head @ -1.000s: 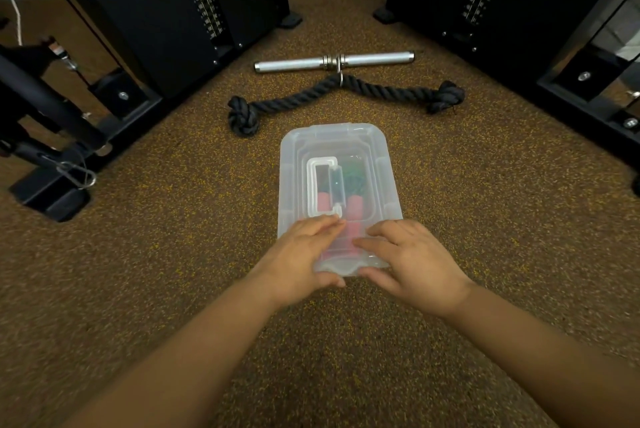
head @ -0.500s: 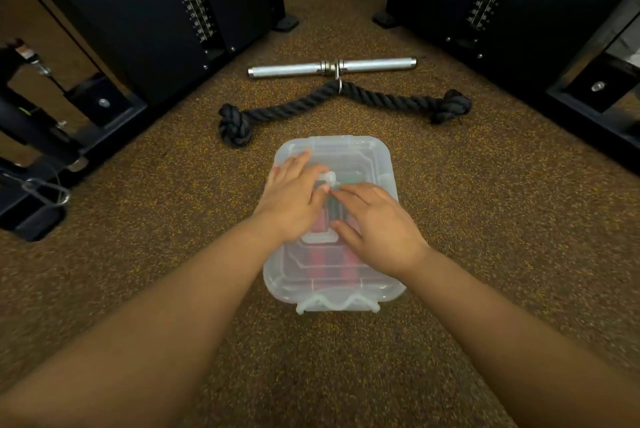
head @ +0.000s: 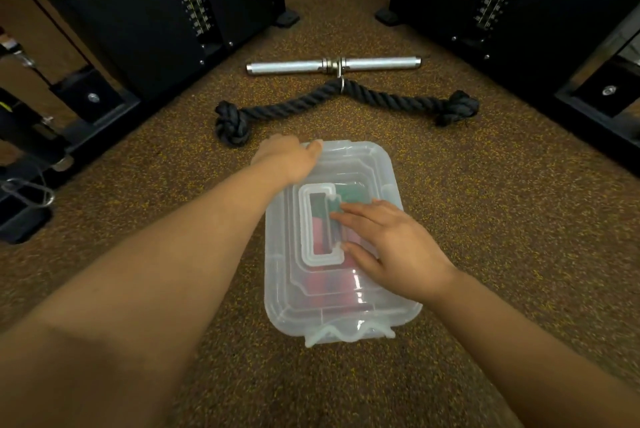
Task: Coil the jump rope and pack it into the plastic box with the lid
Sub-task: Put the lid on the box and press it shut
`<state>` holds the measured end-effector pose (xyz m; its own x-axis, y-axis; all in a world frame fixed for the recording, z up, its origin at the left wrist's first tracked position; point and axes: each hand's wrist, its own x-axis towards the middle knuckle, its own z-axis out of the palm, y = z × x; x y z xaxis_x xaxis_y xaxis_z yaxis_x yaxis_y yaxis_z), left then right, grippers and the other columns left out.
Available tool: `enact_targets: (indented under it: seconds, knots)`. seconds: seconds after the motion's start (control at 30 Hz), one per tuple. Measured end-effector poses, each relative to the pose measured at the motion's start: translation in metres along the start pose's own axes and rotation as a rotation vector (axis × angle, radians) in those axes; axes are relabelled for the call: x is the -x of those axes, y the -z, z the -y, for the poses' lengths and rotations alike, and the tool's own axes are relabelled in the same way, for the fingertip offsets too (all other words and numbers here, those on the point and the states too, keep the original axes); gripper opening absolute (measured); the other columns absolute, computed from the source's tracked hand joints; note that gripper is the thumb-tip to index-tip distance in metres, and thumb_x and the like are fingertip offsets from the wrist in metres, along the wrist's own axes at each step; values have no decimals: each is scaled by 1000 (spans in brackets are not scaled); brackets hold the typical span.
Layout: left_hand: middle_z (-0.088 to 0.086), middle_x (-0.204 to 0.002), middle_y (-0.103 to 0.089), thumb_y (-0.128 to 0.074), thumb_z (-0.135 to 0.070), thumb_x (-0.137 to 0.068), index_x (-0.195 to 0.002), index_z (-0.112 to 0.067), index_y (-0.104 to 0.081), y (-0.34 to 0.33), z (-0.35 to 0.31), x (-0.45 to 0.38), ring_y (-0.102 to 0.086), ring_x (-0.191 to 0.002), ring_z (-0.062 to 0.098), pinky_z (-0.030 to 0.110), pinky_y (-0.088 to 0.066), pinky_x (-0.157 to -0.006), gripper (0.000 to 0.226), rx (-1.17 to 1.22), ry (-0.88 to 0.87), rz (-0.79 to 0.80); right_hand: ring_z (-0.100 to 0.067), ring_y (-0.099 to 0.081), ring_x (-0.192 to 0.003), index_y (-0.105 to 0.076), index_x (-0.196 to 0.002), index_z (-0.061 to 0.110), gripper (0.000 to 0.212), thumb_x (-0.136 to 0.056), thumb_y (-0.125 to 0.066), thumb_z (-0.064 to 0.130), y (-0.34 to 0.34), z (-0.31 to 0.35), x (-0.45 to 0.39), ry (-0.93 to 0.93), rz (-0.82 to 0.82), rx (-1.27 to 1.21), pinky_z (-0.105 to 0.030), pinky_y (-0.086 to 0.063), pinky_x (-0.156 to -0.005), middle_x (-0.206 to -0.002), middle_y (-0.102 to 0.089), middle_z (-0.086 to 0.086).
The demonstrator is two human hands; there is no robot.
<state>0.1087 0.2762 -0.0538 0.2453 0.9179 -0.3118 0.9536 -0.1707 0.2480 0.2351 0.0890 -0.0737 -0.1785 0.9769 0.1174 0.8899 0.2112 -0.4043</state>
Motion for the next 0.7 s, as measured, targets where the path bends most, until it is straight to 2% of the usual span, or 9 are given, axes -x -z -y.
enact_targets:
  seconds: [0.17, 0.27, 0.33, 0.4, 0.5, 0.63, 0.7]
  knots:
    - [22, -132, -53, -24, -71, -85, -127, -4, -53, -1, 17, -3, -53, -116, 38, 44, -44, -93, 84, 116, 79, 66, -22, -56, -113, -57, -127, 20, 44, -89, -53, 41, -7, 11, 0, 13, -18, -2, -34, -36, -105, -124, -62, -3]
    - [22, -144, -42, -25, -73, -83, -137, -4, -43, 4, 8, -7, -45, -127, 39, 45, -40, -102, 89, 138, 145, 109, -21, -54, -114, -57, -127, 20, 43, -89, -53, 38, -9, 11, 2, 0, -34, 4, -32, -33, -107, -124, -61, -3]
    - [20, -150, -35, -36, -71, -82, -141, -4, -36, 7, 4, -10, -40, -132, 37, 43, -37, -105, 89, 170, 157, 140, -21, -54, -114, -56, -128, 19, 43, -89, -51, 38, -11, 12, 4, -8, -39, 8, -33, -34, -107, -125, -61, -3]
    - [18, -148, -38, -50, -74, -71, -141, -9, -37, 11, 8, -15, -45, -129, 37, 42, -39, -105, 96, 276, 179, 201, -21, -54, -114, -56, -128, 20, 43, -89, -51, 37, -12, 14, 5, -20, -52, 10, -33, -33, -108, -124, -61, -3]
    - [14, -136, -53, -65, -77, -43, -134, -16, -48, 10, 20, -21, -57, -113, 35, 47, -47, -98, 110, 496, 215, 259, -21, -54, -114, -57, -128, 20, 42, -89, -54, 35, -12, 16, 4, -30, -74, 11, -34, -32, -109, -123, -62, -2]
    - [11, -131, -58, -80, -68, -22, -130, -19, -53, 4, 27, -22, -60, -111, 31, 47, -48, -96, 122, 724, 230, 320, -21, -55, -113, -57, -127, 21, 41, -88, -57, 32, -13, 15, 4, -24, -95, 8, -37, -36, -109, -123, -62, -2]
    - [13, -125, -63, -85, -59, -21, -125, -15, -57, 2, 29, -22, -63, -107, 31, 49, -50, -95, 117, 847, 218, 302, -21, -56, -113, -58, -126, 21, 40, -87, -57, 32, -14, 15, 4, -24, -97, 5, -38, -37, -108, -122, -62, -2]
